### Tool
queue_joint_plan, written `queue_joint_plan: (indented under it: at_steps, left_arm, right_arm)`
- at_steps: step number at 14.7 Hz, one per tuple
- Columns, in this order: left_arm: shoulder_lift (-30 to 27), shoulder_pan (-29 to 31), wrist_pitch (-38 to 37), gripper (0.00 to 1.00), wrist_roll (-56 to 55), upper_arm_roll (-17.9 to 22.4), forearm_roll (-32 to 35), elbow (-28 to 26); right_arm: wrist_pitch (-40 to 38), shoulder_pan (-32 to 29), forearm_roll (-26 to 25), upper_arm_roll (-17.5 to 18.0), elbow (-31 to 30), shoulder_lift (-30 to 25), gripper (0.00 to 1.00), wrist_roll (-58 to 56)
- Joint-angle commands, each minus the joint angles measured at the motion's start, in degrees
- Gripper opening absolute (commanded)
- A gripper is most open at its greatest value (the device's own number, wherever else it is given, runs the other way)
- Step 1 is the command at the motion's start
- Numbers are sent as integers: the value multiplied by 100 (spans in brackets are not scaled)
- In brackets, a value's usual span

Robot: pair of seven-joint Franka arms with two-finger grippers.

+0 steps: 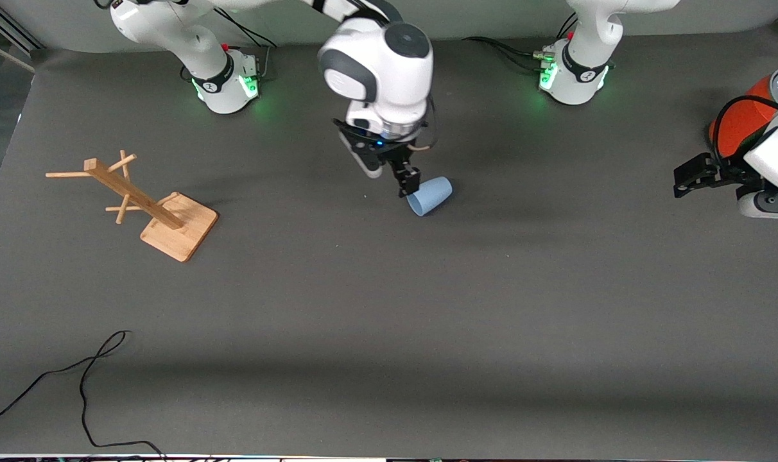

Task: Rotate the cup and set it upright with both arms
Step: 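Carry the cup to mid-table and lay it on its side, opening the right gripper, then withdraw the right gripper while the left gripper reaches toward the cup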

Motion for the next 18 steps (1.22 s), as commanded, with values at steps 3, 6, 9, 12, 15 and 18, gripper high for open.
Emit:
queue_joint_plan:
  at_steps: [3, 6, 9, 12, 15, 18]
  left_arm:
    - [-37, -91, -283, 100, -288, -53, -45, 43]
    - [-54, -240, -661, 100, -1963, -658, 33, 51]
    - [-46, -276, -978, 100, -3142, -1369, 34, 25]
    - [164, -547, -917, 100, -4846, -2099, 86, 34]
    - [752, -1432, -900, 100, -5981, -2259, 445, 95]
    - [1761, -2172, -908, 100, -6940, -2259, 841, 629]
  right_arm:
    - [-269, -1201, 1016, -388, -119, -675, 100, -3012]
    - [-304, -1211, 1981, -1573, -198, -1228, 100, -4698]
    - [-680, -1203, 2380, -2611, -286, -1721, 100, -6571]
    - [-1156, -1194, 2389, -3420, -295, -2143, 100, -8207]
    - [-1315, -1194, 2389, -3905, -443, -2398, 100, -9001]
    - [-1271, -1429, 2336, -3915, -479, -2426, 100, -9668]
